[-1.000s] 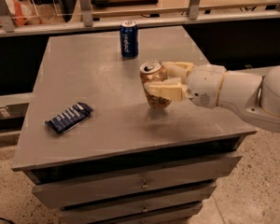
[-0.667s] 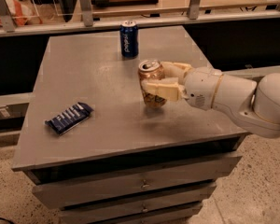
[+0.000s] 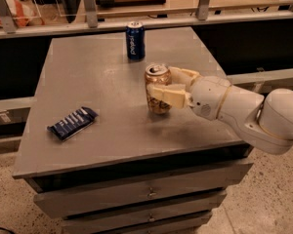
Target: Place orange can upright
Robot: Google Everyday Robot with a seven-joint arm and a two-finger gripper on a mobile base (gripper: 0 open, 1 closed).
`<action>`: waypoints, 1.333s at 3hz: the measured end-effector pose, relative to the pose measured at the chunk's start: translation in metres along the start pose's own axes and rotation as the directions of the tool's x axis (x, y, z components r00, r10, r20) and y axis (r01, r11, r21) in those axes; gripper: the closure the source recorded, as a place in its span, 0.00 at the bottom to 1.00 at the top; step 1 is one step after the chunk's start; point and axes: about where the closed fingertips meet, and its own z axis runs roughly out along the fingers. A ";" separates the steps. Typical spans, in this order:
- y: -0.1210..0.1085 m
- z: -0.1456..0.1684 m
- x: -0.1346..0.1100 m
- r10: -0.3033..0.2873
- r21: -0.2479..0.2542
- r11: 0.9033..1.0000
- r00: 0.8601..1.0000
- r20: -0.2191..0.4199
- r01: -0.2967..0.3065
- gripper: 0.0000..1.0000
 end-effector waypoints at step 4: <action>0.013 0.003 0.009 -0.010 -0.028 1.000 0.997 0.075 0.012 0.82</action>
Offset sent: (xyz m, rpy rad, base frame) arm -0.0041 -0.0025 -0.0023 0.0711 -0.0814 0.0066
